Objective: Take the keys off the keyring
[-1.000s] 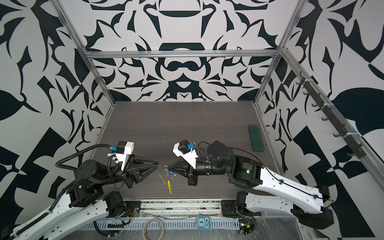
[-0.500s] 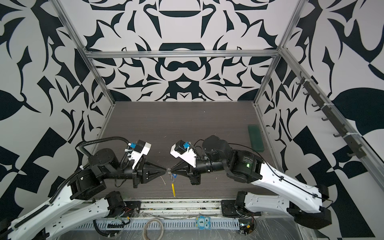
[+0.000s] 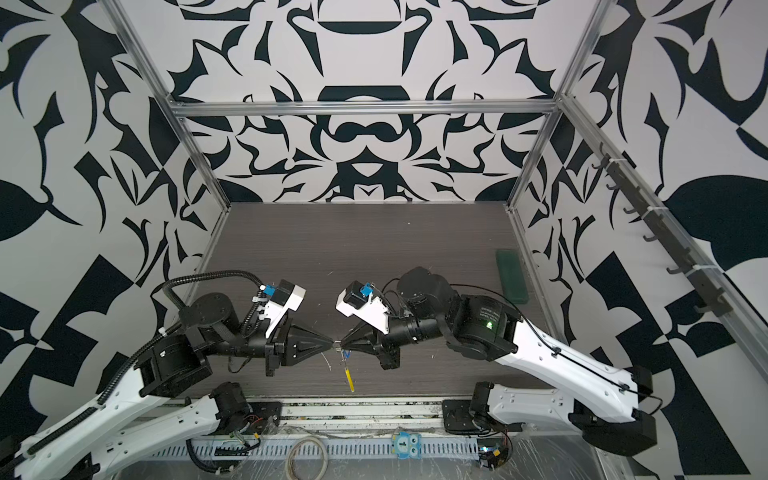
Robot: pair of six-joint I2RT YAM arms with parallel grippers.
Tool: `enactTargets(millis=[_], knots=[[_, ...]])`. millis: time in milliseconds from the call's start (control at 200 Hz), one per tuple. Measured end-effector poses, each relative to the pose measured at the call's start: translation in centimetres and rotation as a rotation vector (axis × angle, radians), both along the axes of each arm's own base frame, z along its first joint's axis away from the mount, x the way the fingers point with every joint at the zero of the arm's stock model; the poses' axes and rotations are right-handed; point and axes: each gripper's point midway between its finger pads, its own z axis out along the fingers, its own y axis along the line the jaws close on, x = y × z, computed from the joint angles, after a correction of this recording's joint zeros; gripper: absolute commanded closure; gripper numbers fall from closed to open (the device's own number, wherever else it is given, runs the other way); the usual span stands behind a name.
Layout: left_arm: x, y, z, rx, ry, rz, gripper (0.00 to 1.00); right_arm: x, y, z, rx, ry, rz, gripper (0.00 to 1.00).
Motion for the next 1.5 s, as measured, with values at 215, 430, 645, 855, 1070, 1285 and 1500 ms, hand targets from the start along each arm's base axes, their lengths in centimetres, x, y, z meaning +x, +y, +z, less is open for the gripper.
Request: enactTargets(millis=[215, 430, 645, 855, 1070, 1285, 1500], knots=[[-0.1, 0.0, 0.1, 0.013, 0.002, -0.004, 0.85, 0.0, 0.3, -0.1, -0.018, 0.008, 0.01, 1.0], [0.0, -0.1, 0.0, 0.021, 0.006, -0.005, 0.91, 0.3, 0.9, -0.6, -0.033, 0.012, 0.018, 1.0], [0.0, -0.1, 0.0, 0.022, 0.004, -0.007, 0.93, 0.3, 1.0, -0.5, -0.038, 0.014, 0.021, 1.0], [0.0, -0.1, -0.1, 0.026, 0.003, -0.007, 0.87, 0.4, 1.1, -0.5, -0.039, 0.008, 0.018, 1.0], [0.0, 0.1, -0.4, 0.04, 0.005, -0.001, 0.95, 0.5, 1.0, -0.5, -0.044, 0.003, 0.01, 1.0], [0.0, 0.1, -0.4, 0.04, -0.006, 0.001, 1.0, 0.5, 1.1, -0.5, -0.042, 0.005, 0.008, 1.0], [0.3, 0.4, -0.1, 0.016, -0.029, 0.026, 1.0, 1.4, 0.9, 0.4, 0.008, -0.047, -0.041, 0.67]])
